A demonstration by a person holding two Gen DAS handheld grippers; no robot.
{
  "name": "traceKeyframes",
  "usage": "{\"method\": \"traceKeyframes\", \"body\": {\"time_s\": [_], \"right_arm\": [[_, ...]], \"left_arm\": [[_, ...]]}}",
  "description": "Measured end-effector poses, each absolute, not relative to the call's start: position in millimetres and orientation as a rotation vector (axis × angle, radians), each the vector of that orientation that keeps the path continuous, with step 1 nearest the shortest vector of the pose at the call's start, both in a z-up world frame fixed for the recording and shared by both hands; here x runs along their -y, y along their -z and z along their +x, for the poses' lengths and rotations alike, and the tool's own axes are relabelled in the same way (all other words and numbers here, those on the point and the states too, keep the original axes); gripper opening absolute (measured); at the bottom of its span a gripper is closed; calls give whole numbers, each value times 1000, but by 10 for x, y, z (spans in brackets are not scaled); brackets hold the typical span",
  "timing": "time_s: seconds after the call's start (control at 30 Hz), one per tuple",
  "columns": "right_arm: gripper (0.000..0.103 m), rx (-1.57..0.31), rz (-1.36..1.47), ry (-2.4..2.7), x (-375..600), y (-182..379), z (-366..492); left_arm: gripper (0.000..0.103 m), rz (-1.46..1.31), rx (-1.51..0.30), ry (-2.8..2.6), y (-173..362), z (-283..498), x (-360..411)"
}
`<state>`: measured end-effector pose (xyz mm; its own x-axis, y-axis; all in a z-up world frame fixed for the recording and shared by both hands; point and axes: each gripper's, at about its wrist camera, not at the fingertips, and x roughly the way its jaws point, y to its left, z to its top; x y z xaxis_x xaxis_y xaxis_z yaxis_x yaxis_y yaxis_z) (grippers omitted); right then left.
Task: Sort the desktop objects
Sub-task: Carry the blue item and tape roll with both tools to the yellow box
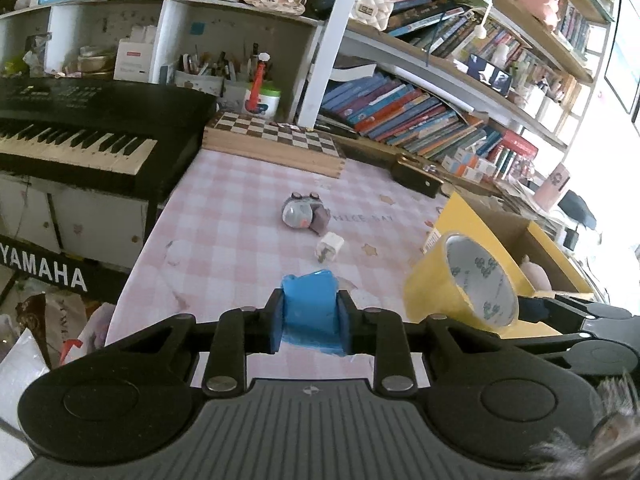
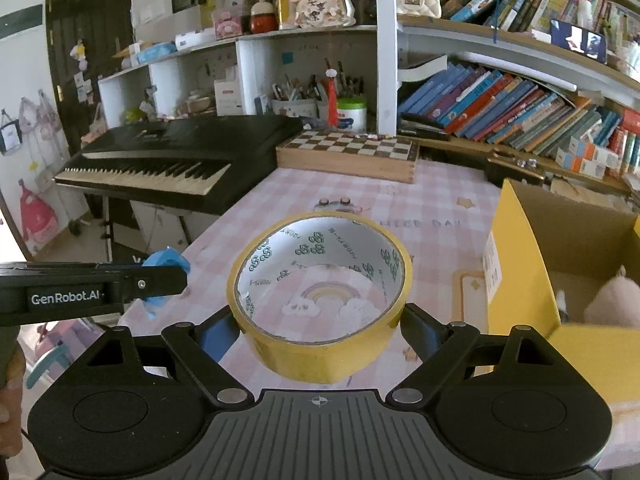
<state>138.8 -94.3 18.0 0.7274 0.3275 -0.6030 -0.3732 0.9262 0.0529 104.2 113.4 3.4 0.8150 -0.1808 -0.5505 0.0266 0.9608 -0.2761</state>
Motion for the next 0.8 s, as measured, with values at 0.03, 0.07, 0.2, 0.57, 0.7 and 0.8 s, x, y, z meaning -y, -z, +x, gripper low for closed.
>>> {"method": "traceKeyframes", "body": {"time_s": [0.03, 0.07, 0.2, 0.57, 0.7, 0.8], "right_arm": [[89, -652, -72, -386, 940, -175, 1337], [89, -654, -70, -385, 939, -171, 1280], [89, -663, -51, -374, 945, -153, 1087], [89, -680, -13, -334, 1031, -120, 630], [89, -694, 5, -303, 1107, -93, 493], [89, -706, 23, -277, 1170, -76, 428]], "left_arm": [[24, -263, -609, 111, -41, 981, -1147], [24, -263, -608, 110, -46, 931, -1159], [24, -257, -604, 114, -68, 732, -1180], [24, -233, -610, 180, -71, 341, -1098], [24, -220, -623, 224, -47, 267, -994], [24, -204, -629, 261, -44, 227, -899]]}}
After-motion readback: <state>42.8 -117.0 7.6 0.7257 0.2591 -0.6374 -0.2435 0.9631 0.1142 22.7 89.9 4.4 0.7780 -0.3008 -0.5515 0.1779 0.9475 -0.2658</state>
